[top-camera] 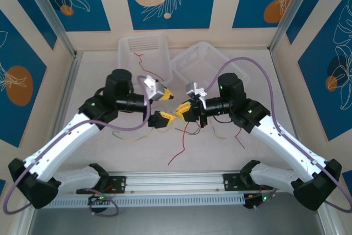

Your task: Untangle the cables

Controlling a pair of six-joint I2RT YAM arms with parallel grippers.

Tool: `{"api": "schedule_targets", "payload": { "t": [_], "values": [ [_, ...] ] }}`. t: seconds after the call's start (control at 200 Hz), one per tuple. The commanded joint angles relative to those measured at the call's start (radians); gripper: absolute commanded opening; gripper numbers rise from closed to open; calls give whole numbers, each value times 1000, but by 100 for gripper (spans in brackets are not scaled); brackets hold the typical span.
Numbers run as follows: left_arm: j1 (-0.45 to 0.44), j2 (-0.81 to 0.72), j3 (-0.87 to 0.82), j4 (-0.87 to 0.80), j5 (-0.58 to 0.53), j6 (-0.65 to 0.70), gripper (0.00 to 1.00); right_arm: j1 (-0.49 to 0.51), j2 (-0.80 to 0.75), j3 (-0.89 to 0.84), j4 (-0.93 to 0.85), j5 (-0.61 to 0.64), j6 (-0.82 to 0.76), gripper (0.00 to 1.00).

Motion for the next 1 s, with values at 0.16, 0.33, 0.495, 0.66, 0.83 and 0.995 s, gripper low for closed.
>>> {"api": "schedule_targets", "payload": {
  "t": [0.16,0.33,0.495,0.66,0.83,0.995],
  "values": [
    [-25,49,14,-101,-65,93,54,21,25,28,13,75,-80,0],
    [-25,17,-14,-67,-96,89,9,14,13,20,-6,86,-93,0],
    [-25,45,4,-89,-84,99,0,2,-2,4,7,104,-70,0],
    [-24,44,-15,4,-230,14,0,-2,-32,9,66,348,92,100],
    [-25,30,-37,62,-433,-67,0,-9,-123,17,73,542,355,99],
    [-24,9,-73,97,-472,-84,0,-15,-127,75,-114,565,526,80]
  ]
}}
